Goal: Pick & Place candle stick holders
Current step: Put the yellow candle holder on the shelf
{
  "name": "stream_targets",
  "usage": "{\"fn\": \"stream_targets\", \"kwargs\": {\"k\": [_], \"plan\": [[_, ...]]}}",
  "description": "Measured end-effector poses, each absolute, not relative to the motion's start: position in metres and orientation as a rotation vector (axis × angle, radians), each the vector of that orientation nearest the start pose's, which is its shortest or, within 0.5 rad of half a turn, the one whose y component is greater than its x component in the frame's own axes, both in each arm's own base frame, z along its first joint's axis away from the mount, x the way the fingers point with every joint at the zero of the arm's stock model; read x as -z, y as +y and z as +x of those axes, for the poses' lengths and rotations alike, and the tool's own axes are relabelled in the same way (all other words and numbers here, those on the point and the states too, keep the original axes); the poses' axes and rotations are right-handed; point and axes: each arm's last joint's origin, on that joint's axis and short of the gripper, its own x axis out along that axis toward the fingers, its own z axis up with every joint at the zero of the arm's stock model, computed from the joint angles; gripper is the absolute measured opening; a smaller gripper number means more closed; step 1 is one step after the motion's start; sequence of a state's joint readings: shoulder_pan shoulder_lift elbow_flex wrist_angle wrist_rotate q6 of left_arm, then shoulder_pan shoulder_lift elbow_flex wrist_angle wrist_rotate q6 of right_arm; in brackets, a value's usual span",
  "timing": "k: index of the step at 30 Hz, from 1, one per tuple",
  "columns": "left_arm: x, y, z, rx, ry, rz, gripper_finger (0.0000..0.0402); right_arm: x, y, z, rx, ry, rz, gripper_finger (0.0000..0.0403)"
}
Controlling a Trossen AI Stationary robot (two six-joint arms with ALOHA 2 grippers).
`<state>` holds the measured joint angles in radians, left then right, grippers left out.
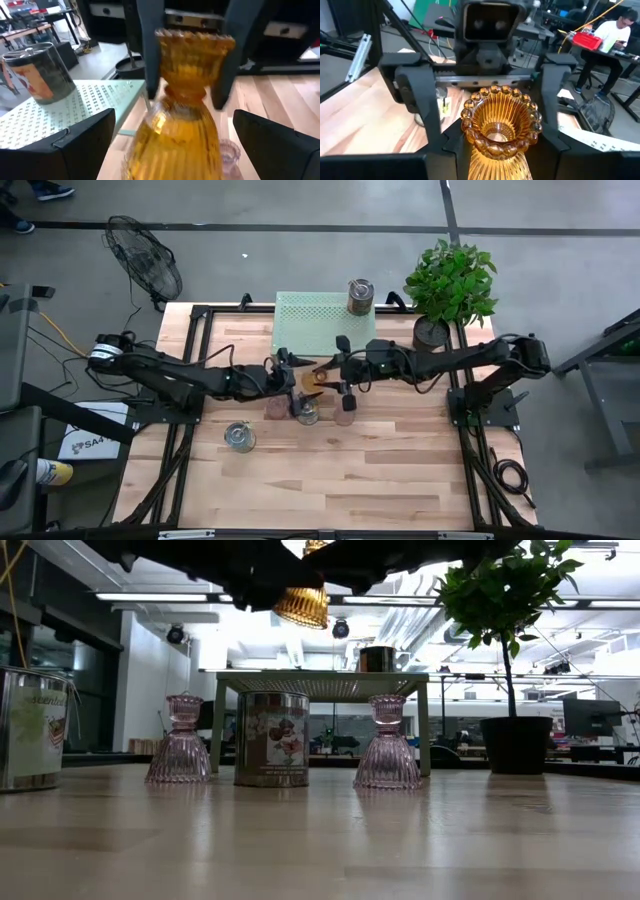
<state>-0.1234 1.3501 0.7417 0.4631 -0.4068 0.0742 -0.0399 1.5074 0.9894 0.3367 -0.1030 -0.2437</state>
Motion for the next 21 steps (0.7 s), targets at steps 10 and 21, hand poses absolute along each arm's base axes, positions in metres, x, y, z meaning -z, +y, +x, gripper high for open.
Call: {"fn": "stream_targets", "kwargs": {"k": [10,21], "plan": [[-0.2541,-0.0247,0.2924,-0.278,0.148,0.106,0.0399,-0.2827,-0.0099,0.341,-0.104,0.143,-0.224,0.0138],[-0.2502,-0.0251,0.2963,-0.282,0.14,0.103,0.0326,-0.2824,-0.0098,0.3409,-0.108,0.143,-0.223,0.0138]]}}
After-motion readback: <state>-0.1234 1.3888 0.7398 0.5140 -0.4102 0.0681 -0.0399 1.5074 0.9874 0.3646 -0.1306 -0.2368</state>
